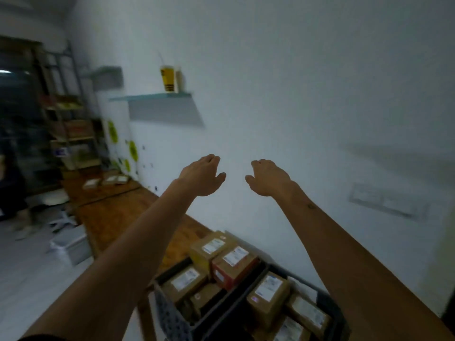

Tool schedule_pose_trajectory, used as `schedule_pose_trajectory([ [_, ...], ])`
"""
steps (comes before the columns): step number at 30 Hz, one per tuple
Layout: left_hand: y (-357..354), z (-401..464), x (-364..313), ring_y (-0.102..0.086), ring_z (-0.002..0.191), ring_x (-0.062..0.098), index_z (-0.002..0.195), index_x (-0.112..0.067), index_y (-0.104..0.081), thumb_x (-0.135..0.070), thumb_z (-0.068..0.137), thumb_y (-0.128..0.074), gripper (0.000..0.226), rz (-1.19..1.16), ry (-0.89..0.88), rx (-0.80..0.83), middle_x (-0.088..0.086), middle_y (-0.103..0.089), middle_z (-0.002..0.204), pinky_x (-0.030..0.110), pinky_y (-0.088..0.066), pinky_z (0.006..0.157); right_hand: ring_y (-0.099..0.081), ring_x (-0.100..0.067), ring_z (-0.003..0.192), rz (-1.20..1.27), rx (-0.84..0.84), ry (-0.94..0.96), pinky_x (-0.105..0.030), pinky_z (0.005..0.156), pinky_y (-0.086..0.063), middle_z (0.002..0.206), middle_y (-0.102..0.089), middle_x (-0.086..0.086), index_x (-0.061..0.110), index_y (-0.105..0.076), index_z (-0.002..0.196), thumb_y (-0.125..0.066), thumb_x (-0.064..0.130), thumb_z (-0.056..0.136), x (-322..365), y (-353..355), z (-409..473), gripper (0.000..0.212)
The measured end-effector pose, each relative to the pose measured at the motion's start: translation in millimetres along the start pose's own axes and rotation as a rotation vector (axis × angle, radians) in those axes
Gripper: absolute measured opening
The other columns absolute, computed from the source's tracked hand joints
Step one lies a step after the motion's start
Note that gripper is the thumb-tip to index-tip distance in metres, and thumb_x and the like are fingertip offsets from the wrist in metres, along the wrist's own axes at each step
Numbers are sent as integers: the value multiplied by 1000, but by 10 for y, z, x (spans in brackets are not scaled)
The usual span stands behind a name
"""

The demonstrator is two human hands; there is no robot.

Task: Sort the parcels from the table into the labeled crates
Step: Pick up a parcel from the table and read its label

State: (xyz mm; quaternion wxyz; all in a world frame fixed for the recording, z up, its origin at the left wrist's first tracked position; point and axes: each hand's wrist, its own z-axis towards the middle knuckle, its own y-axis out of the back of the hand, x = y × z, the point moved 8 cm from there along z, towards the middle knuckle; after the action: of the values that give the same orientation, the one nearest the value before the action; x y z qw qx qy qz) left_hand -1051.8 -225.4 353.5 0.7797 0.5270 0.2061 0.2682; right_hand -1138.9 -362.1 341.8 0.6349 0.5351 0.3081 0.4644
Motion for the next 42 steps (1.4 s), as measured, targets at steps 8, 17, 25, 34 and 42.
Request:
schedule_pose_trajectory([
  [8, 1053, -909, 2552, -41, 140, 28, 153, -11, -31, -45, 103, -42, 61, 153, 311, -52, 7, -34, 158, 46, -42, 109, -32, -31, 145, 89, -66, 288, -47, 114, -35, 157, -36, -15, 7, -31, 153, -40, 40, 107, 2760, 131, 691, 58],
  [17, 1406, -1517, 4743, -37, 142, 28, 153, -16, -32, -38, 106, -40, 53, 199, 525, -22, 6, -31, 160, 44, -37, 111, -38, -32, 139, 156, -59, 491, -46, 109, -39, 152, -40, -16, 8, -35, 151, -41, 40, 105, 5000, -191, 1529, 56],
  [25, 1126, -1147, 6880, -44, 136, 28, 151, -16, -32, -44, 104, -41, 55, 248, 683, -19, 6, -37, 155, 44, -43, 106, -42, -35, 136, 233, -28, 591, -45, 107, -41, 150, -43, -18, 7, -38, 149, -45, 39, 105, 6628, -894, 2995, 55],
  [34, 1111, -259, 9202, -46, 133, 28, 146, -15, -38, -44, 104, -39, 51, 208, 760, -65, 6, -39, 152, 49, -44, 105, -49, -32, 121, 343, -15, 664, -45, 97, -48, 136, -51, -14, 11, -47, 138, -46, 37, 102, 8426, -1310, 4875, 44],
  [42, 651, 432, 11337, -44, 135, 29, 150, -11, -32, -44, 104, -39, 57, 186, 749, -82, 8, -35, 155, 46, -44, 104, -48, -31, 126, 299, -28, 683, -43, 97, -46, 142, -49, -13, 12, -43, 144, -45, 38, 103, 9858, -2171, 6427, 48],
])
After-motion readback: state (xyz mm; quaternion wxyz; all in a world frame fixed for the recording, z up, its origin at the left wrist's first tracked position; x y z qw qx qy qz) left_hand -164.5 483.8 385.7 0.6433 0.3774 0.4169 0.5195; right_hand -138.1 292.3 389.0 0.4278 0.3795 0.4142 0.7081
